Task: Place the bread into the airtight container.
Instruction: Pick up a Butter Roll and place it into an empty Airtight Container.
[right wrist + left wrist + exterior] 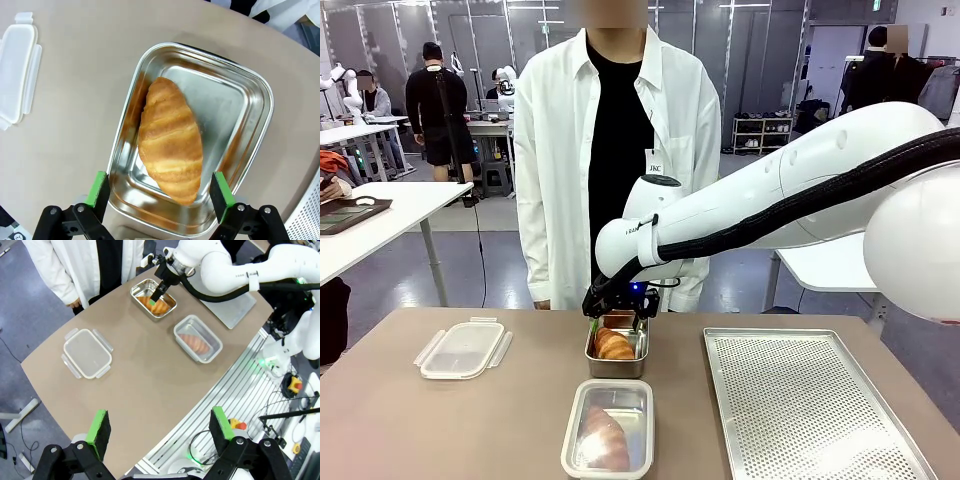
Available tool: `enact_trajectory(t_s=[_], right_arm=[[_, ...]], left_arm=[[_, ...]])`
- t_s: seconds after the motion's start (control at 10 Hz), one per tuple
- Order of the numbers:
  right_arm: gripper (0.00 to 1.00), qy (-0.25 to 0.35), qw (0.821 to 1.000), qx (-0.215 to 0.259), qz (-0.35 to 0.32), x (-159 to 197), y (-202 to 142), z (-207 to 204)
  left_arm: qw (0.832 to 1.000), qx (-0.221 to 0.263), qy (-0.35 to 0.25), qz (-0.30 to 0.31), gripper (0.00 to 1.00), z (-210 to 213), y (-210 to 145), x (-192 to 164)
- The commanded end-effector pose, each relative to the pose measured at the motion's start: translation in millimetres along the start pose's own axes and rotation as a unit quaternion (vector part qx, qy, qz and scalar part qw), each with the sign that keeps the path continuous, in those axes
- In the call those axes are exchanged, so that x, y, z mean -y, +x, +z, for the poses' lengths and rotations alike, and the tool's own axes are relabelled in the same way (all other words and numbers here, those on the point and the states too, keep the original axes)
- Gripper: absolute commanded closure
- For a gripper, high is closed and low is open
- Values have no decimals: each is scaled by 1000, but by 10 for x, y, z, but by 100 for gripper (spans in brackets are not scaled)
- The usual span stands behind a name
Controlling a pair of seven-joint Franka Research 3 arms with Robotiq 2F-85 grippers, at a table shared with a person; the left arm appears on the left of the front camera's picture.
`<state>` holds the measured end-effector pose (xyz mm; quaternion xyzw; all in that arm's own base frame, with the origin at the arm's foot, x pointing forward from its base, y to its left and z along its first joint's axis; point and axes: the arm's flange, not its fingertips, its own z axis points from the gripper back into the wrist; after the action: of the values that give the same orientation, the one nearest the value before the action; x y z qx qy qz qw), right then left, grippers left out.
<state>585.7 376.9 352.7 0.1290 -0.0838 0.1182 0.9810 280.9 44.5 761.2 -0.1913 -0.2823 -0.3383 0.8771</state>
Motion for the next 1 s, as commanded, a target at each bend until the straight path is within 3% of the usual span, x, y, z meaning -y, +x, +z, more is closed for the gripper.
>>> enact_trajectory(t_s=[0.0,0.7,0.9], right_arm=[[0,3,1000,3,-1,3,-4,-8],[0,0,1000,0,0,0,0,0],[0,9,999,-35,24,244,-94,645]], left_arm=[[1000,3,-5,-8,0,8,3,10],[1000,3,-5,-8,0,8,3,10],[1000,3,-5,-8,0,8,3,10]])
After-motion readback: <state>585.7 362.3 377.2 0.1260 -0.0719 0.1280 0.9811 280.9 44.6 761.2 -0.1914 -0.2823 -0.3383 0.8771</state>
